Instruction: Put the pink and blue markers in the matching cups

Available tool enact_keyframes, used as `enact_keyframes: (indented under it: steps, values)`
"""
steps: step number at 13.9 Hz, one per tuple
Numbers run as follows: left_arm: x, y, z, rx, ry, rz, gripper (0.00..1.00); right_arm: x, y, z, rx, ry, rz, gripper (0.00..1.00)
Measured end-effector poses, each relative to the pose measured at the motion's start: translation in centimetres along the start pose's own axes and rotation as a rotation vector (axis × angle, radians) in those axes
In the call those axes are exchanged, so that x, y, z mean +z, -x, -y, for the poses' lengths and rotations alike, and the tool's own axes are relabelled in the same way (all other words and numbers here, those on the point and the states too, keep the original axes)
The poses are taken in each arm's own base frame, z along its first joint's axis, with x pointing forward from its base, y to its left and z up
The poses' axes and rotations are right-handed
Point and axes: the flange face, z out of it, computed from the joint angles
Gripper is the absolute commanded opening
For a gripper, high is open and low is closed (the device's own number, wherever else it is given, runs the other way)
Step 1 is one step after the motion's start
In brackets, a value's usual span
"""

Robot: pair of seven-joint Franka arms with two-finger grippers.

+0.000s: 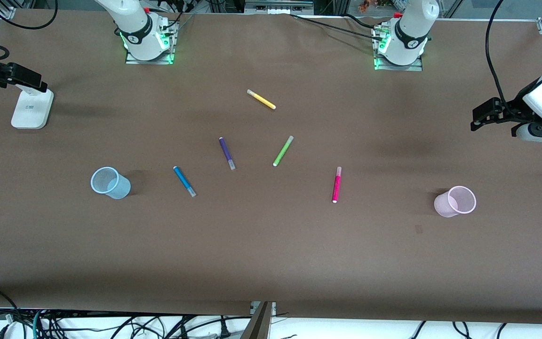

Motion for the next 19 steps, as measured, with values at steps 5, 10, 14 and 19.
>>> enact_keyframes:
  steps: [5,10,14,19]
  values:
    - [0.0,0.0,0.0,0.000,0.000,0.000,1.00,0.0,0.0,0.0,0.000,0.000,0.000,1.00]
    - [0.0,0.0,-0.1,0.003,0.000,0.001,1.00,0.1,-0.1,0.0,0.000,0.000,0.002,1.00]
    - [1.9,-1.0,-3.4,0.060,0.002,0.022,1.00,2.1,-2.0,0.3,0.000,0.008,0.032,1.00]
    - [13.8,-6.5,-10.3,0.091,0.029,0.056,1.00,7.0,-5.6,2.5,-0.027,0.025,0.107,1.00]
